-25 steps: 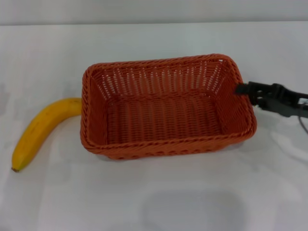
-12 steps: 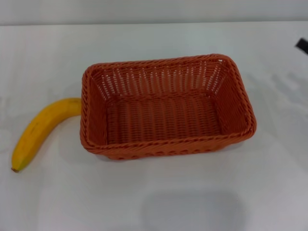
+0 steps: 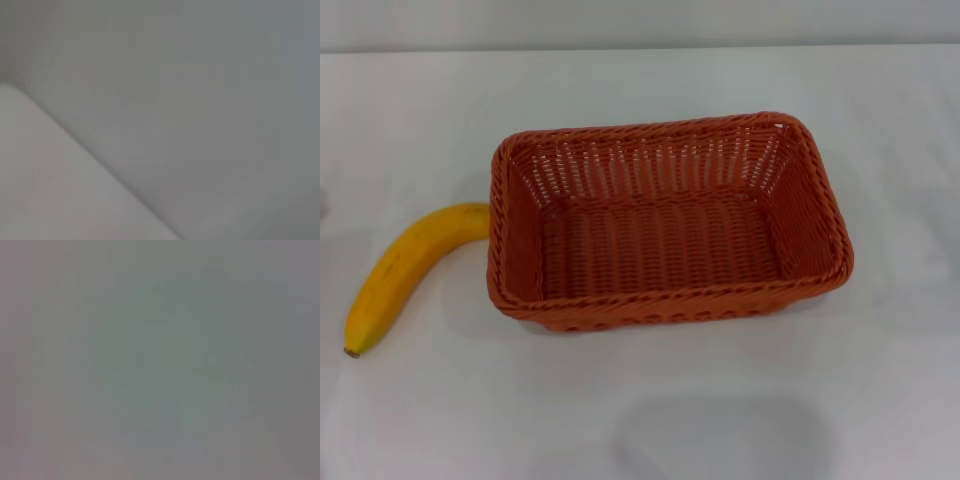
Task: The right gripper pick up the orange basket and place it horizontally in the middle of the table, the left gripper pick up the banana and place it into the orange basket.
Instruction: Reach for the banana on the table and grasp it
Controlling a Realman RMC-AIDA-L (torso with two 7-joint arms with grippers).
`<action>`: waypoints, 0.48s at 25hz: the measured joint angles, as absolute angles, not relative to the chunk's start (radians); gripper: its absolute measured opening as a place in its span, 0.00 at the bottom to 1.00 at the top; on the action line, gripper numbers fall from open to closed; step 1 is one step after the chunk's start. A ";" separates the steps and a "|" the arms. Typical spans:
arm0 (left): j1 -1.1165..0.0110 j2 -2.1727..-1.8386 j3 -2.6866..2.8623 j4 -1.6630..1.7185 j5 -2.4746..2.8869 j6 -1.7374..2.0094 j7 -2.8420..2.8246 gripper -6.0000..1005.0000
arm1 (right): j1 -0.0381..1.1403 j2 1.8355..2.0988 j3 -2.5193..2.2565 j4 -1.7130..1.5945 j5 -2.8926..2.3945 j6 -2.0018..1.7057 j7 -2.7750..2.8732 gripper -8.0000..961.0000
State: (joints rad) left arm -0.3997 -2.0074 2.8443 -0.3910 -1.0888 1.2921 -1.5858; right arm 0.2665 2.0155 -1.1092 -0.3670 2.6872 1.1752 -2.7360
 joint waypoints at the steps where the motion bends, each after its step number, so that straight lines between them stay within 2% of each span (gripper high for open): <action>1: -0.412 -1.989 2.844 -0.418 -1.030 1.317 -1.643 0.89 | 0.277 2.015 -1.094 -0.348 2.695 1.171 -2.774 0.68; 6: -0.514 -1.905 2.846 -0.610 -0.699 1.519 -1.843 0.88 | 0.360 2.013 -0.940 -0.215 2.701 1.147 -2.799 0.68; 12: -0.698 -1.851 2.847 -0.843 -0.327 1.752 -1.946 0.88 | 0.383 2.013 -0.872 -0.185 2.700 1.114 -2.797 0.68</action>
State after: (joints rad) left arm -0.6981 -1.8510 2.8470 -0.8435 -0.3271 1.7524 -1.9462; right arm 0.3829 2.0125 -0.8724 -0.1846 2.7004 1.1136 -2.7969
